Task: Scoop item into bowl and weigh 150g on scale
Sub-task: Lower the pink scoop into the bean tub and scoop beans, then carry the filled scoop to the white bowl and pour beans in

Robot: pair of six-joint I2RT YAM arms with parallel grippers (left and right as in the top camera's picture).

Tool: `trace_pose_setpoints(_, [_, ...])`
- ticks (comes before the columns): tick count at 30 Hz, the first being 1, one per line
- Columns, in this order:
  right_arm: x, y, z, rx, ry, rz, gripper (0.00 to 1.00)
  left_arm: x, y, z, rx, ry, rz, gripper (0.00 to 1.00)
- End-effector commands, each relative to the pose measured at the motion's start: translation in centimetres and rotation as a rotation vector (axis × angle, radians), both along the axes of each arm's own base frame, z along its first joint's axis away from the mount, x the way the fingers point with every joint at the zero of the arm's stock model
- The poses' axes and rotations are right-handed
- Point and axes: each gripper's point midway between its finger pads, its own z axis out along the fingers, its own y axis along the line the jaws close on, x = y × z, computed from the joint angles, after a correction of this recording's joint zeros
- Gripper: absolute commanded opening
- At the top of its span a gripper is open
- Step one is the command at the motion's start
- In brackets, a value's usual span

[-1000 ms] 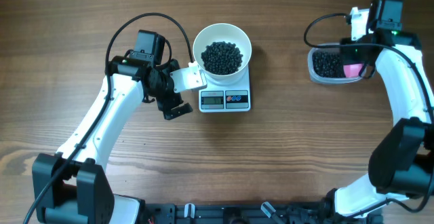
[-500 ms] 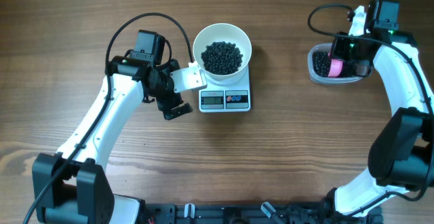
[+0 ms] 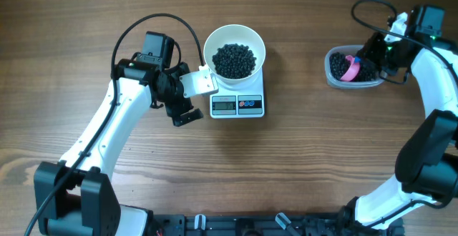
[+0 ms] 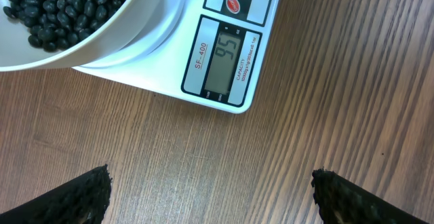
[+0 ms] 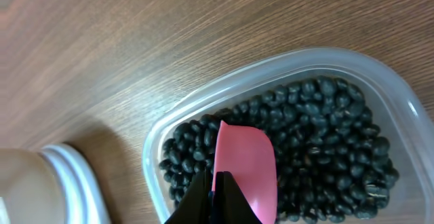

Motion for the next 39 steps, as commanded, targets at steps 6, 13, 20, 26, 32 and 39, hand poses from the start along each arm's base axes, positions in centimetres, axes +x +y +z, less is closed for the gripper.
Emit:
trace_pose_setpoints(6, [-0.7, 0.1, -0.3, 0.146, 0.013, -0.016, 0.04, 0.1, -0.4, 0.4, -0.011, -0.016, -0.026, 1.0])
trace_pose_setpoints(13, [-2.4, -2.7, -1.1, 0.118, 0.07, -0.081, 0.04, 0.1, -0.4, 0.4, -0.011, -0.016, -0.026, 1.0])
trace_pose_setpoints(20, [-2.5, -4.3, -1.0, 0.112, 0.054, -0.111, 0.04, 0.1, -0.4, 0.4, -0.011, -0.016, -0.026, 1.0])
trace_pose_setpoints(26, [-0.5, -3.2, 1.0, 0.192, -0.068, -0.053, 0.04, 0.1, -0.4, 0.4, -0.011, -0.016, -0.026, 1.0])
trace_pose_setpoints(32, [-0.3, -3.0, 2.2, 0.246, -0.12, -0.017, 0.04, 0.1, -0.4, 0.4, -0.011, -0.016, -0.026, 1.0])
trace_pose_setpoints(39, [-0.9, -4.7, 3.1, 0.313, -0.157, -0.052, 0.04, 0.1, -0.4, 0.4, -0.011, -0.016, -0.026, 1.0])
